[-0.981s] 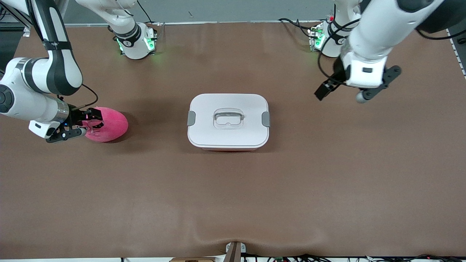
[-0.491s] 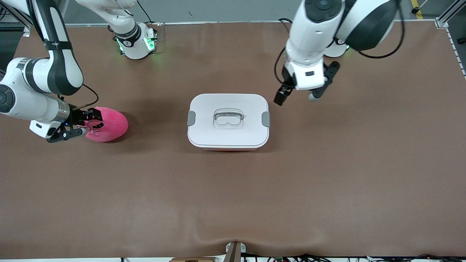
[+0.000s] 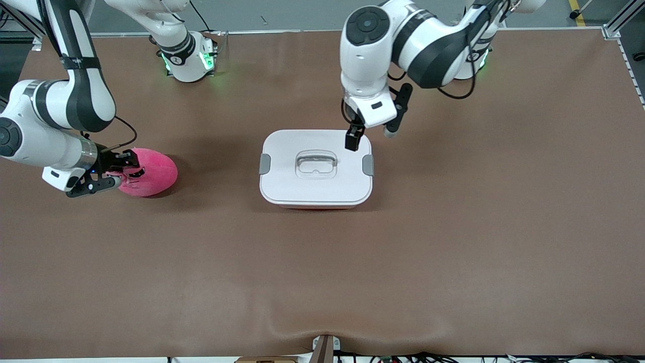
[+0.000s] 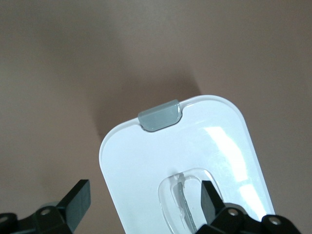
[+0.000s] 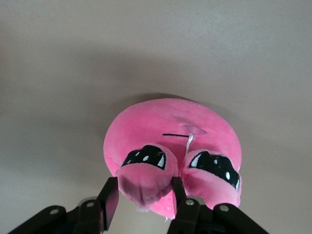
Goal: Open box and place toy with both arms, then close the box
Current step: 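Grasp the plush toy with the right gripper while the left gripper reaches the lid, then lower the left gripper onto the lid handle and grasp it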
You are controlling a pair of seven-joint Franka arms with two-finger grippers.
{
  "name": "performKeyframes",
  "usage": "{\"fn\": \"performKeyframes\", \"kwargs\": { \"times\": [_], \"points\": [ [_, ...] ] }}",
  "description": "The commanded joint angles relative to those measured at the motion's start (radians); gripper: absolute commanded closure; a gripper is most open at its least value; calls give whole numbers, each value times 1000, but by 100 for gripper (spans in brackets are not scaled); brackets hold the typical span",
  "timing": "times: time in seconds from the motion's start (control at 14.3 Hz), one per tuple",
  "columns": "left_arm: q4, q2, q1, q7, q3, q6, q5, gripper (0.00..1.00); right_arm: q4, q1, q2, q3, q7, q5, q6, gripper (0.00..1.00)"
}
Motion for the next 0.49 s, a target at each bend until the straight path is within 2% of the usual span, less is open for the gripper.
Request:
{"fn": "performKeyframes", "kwargs": {
  "times": [0.0, 0.07, 0.21, 0.35, 0.42],
  "points": [
    [26, 42, -49, -134, 1, 13, 60, 0, -21, -7, -29, 5, -13, 6, -11, 63],
    [25, 49, -55, -180, 1, 28, 73, 0, -20, -5, -31, 5, -13, 6, -16, 72],
    [26, 65, -84, -264, 1, 37, 120, 0, -15, -4, -32, 6, -13, 6, -25, 82],
    [31, 88, -104, -351, 3, 39, 166, 0, -12, -1, -32, 6, -13, 6, -26, 97],
    [51, 104, -106, -384, 3, 44, 174, 0, -7, -1, -34, 6, -13, 4, -33, 100]
  ]
}}
